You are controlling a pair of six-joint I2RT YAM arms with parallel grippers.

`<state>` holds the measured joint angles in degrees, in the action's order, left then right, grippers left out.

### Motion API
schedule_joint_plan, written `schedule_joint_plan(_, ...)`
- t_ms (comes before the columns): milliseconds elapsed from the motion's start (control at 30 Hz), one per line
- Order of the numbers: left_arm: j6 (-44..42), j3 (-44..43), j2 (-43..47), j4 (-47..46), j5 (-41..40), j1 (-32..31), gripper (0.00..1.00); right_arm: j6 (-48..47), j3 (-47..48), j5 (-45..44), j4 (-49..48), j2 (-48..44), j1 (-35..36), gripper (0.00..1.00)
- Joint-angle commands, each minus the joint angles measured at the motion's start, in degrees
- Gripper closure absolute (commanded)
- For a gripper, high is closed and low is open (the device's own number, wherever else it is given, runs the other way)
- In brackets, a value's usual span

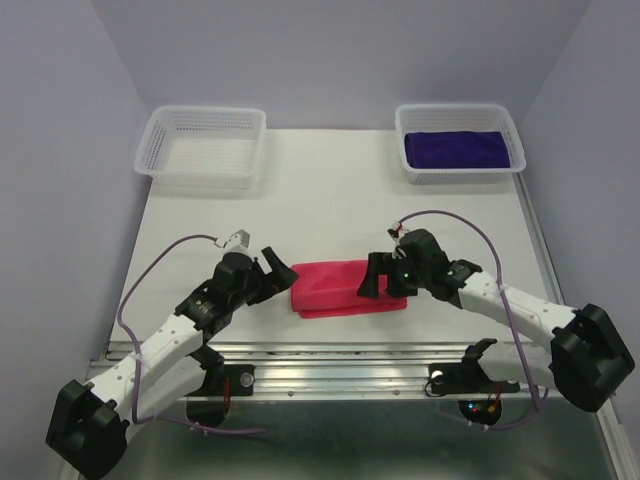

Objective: Fold and stack the towels
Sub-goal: Fold the towel

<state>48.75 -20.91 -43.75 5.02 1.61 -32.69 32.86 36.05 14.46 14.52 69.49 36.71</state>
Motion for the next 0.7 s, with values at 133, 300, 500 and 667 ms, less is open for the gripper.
schedule_joint_plan(133,-1.8,-1.4,-0.3,0.5,-4.3,-0.1,0.01,4.0,-10.3,5.7,1.7,-7.8,0.8,0.00)
schedule_joint_plan(300,-2.4,-2.0,-0.5,1.7,-5.2,-0.1,0.01,6.5,-12.5,4.3,5.1,-12.6,1.0,0.00)
schedule_joint_plan(500,-2.9,-2.4,-0.8,1.2,-5.0,0.0,0.01,6.8,-7.7,-2.1,12.3,-20.9,1.0,0.00)
schedule_joint_plan(667,-3.8,-3.2,-2.4,0.8,-5.8,0.0,0.01,6.9,-0.8,-16.5,13.9,-16.3,1.0,0.00)
